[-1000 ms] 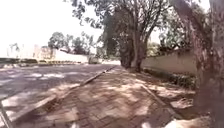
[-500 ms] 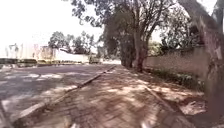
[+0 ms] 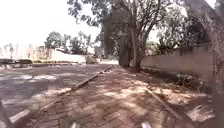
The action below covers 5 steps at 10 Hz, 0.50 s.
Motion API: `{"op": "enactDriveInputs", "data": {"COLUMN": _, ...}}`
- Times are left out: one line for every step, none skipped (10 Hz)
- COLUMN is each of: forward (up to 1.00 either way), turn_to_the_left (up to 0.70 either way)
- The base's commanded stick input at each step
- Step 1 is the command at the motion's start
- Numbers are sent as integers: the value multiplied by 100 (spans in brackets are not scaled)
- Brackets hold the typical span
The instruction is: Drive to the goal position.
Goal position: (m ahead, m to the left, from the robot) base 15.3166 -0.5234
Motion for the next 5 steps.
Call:
{"op": "enactDriveInputs", "data": {"forward": 50, "turn_to_the_left": 0}}
{"op": "enactDriveInputs", "data": {"forward": 50, "turn_to_the_left": 0}}
{"op": "enactDriveInputs", "data": {"forward": 50, "turn_to_the_left": 0}}
{"op": "enactDriveInputs", "data": {"forward": 50, "turn_to_the_left": 0}}
{"op": "enactDriveInputs", "data": {"forward": 50, "turn_to_the_left": 0}}
